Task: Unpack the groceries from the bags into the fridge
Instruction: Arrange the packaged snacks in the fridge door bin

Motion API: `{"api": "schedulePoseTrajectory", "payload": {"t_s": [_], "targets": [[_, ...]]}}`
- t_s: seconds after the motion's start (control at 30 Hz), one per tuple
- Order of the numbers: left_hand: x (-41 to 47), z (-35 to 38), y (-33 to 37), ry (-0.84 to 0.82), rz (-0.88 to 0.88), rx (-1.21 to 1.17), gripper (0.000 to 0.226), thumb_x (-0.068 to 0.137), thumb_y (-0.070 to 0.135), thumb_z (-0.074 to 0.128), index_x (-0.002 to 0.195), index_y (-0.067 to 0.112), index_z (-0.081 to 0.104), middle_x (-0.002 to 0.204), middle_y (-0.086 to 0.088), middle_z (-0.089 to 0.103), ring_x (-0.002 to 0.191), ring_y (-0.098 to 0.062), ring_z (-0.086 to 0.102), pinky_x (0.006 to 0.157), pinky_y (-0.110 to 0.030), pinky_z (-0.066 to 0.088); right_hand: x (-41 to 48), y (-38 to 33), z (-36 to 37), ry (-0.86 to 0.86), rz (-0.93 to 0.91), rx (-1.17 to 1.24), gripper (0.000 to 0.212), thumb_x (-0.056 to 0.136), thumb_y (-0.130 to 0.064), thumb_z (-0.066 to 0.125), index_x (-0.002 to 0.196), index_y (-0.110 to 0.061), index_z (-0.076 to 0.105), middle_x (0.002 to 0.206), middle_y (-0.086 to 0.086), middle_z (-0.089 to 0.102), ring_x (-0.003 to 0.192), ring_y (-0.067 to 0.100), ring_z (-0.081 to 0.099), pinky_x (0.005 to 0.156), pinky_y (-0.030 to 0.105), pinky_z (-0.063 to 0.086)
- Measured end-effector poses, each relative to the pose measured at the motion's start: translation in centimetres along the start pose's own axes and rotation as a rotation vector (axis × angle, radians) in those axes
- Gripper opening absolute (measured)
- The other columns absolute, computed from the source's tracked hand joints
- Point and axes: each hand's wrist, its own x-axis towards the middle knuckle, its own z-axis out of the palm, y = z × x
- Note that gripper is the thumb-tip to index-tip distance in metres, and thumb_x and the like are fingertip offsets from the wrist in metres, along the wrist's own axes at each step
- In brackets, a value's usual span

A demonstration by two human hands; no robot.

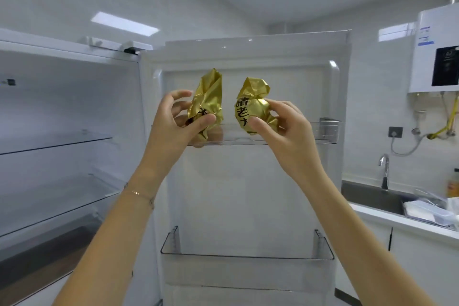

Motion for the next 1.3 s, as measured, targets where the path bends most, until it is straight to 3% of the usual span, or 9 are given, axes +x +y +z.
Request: {"api": "schedulePoseTrajectory", "payload": {"t_s": [0.1,0.27,0.4,0.6,0.77,0.93,1.07,1.2,1.3], "targets": [[2.7,1.0,-0.8,-0.002,0.025,0.038,0.048,0.073,0.023,0.082,0.108,0.021,0.049,0.109,0.002,0.065,0.094,-0.009,0.066,0.076,-0.021,0.053,2.7,0.0,-0.7,0.048,-0.078,-0.164,0.033,0.082,-0.018,0.074,0.114,-0.02,0.067,0.099,-0.01,0.054,0.085,0.006,0.055,0.078,0.014,0.044],[5.7,2.6,-2.5,-0.103,0.089,0.192,0.034,0.076,0.026,0.082,0.102,0.02,0.06,0.101,0.008,0.067,0.097,-0.008,0.064,0.086,-0.023,0.053,6.0,1.2,-1.7,-0.013,-0.01,-0.433,0.034,0.083,-0.022,0.073,0.116,-0.023,0.067,0.101,-0.01,0.056,0.091,0.007,0.055,0.089,0.027,0.049],[6.3,2.4,-3.4,-0.145,0.101,0.365,0.035,0.074,0.033,0.082,0.102,0.021,0.065,0.096,0.013,0.067,0.089,-0.003,0.063,0.073,-0.011,0.049,6.2,2.3,-2.6,-0.044,0.068,-0.567,0.037,0.081,-0.026,0.076,0.116,-0.019,0.066,0.103,-0.008,0.06,0.094,0.012,0.058,0.088,0.028,0.048],[6.5,1.8,-3.6,-0.248,-0.002,0.423,0.03,0.072,0.039,0.083,0.094,0.024,0.07,0.088,0.007,0.07,0.079,-0.016,0.07,0.057,-0.028,0.051,5.8,3.1,-3.4,-0.121,0.127,-0.586,0.036,0.08,-0.036,0.076,0.109,-0.019,0.065,0.098,-0.006,0.066,0.078,0.007,0.058,0.072,0.026,0.049],[6.5,1.7,-3.3,-0.296,-0.002,0.504,0.02,0.079,0.041,0.077,0.093,0.027,0.072,0.087,0.012,0.072,0.086,-0.01,0.067,0.08,-0.032,0.056,5.9,2.9,-3.2,-0.219,0.166,-0.718,0.034,0.086,-0.05,0.062,0.106,-0.023,0.066,0.094,-0.012,0.068,0.084,0.01,0.062,0.074,0.031,0.051],[6.0,1.7,-2.5,-0.342,-0.065,0.493,0.012,0.085,0.038,0.072,0.088,0.026,0.074,0.077,0.014,0.072,0.071,-0.019,0.07,0.062,-0.045,0.06,5.7,2.4,-2.9,-0.25,0.173,-0.801,0.027,0.092,-0.047,0.053,0.103,-0.027,0.066,0.094,-0.015,0.068,0.087,0.011,0.061,0.069,0.028,0.044],[5.5,1.9,-2.5,-0.325,-0.048,0.571,0.016,0.092,0.038,0.062,0.089,0.026,0.073,0.067,0.009,0.068,0.05,-0.006,0.06,0.046,-0.027,0.05,5.1,2.1,-2.7,-0.282,0.136,-0.863,0.029,0.098,-0.044,0.045,0.11,-0.026,0.064,0.102,-0.012,0.067,0.09,0.01,0.057,0.071,0.027,0.04],[4.5,2.4,-3.6,-0.206,0.139,0.727,0.027,0.095,0.042,0.056,0.104,0.022,0.071,0.099,0.005,0.069,0.098,-0.02,0.06,0.078,-0.031,0.045,3.4,2.5,-2.5,-0.236,0.005,-0.939,0.038,0.098,-0.047,0.044,0.125,-0.026,0.059,0.116,-0.007,0.066,0.113,0.017,0.053,0.105,0.035,0.026],[2.8,3.2,-4.0,-0.102,0.324,0.743,0.052,0.088,0.056,0.047,0.122,0.022,0.064,0.124,-0.001,0.063,0.121,-0.026,0.05,0.101,-0.042,0.039,1.5,2.6,-2.9,-0.141,-0.094,-0.908,0.048,0.092,-0.052,0.051,0.135,-0.029,0.052,0.133,-0.008,0.055,0.132,0.019,0.039,0.115,0.045,0.018]]}}
